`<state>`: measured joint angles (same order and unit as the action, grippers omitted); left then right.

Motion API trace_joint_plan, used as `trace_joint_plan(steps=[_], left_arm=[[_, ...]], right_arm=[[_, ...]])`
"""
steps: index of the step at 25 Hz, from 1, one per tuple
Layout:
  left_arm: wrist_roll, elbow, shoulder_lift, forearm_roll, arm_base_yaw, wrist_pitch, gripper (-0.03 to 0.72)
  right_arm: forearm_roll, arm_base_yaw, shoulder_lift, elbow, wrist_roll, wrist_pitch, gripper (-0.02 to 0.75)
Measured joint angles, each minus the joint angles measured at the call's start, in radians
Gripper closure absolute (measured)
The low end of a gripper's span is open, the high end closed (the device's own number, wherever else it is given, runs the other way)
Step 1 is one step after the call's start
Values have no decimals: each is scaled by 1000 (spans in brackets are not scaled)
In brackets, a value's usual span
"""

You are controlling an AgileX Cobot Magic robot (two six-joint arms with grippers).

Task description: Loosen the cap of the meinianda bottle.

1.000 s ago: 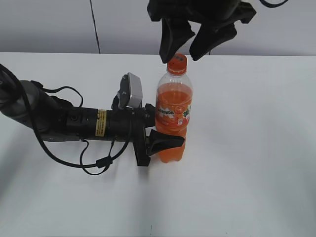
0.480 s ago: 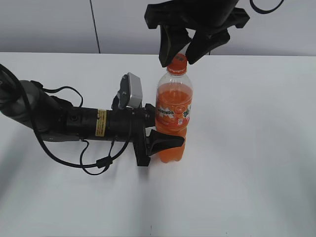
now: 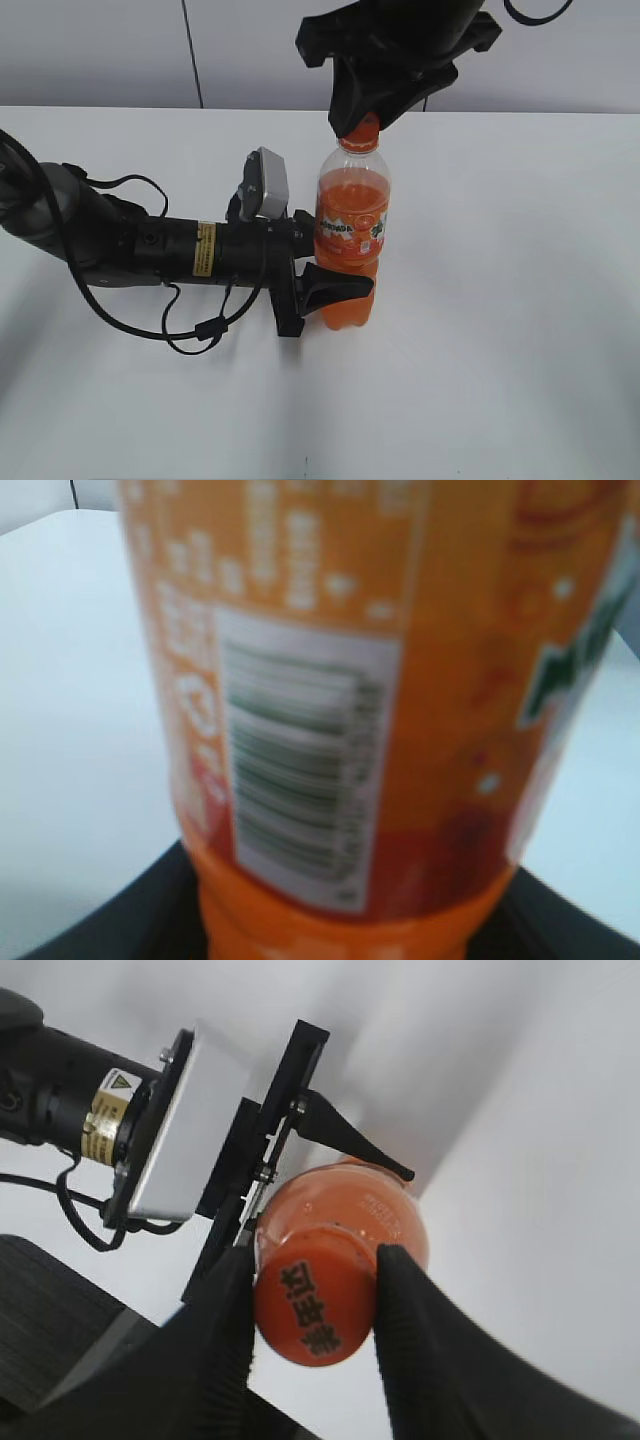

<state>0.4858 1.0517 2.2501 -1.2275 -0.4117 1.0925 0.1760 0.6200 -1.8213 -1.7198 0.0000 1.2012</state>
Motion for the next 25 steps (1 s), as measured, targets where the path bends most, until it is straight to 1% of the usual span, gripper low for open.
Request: trace_joint_plan(steps=[5, 8, 14, 18, 21, 25], left_arm=[[-1, 0, 0, -2, 0, 0, 297], [-1, 0, 0, -2, 0, 0, 297], [-2, 0, 0, -2, 0, 0, 297], [-3, 0, 0, -2, 0, 0, 297], [-4, 0, 0, -2, 0, 0, 297], [-4, 0, 0, -2, 0, 0, 297]], right_arm=[[2, 0, 0, -1, -289, 2, 461], [3, 0, 0, -2, -511, 2, 462], [4, 0, 0, -2, -1038, 7, 463], [4, 0, 0, -2, -1304, 10, 463], [6, 0, 0, -2, -1454, 11, 463], [7, 0, 0, -2, -1521, 11, 463]])
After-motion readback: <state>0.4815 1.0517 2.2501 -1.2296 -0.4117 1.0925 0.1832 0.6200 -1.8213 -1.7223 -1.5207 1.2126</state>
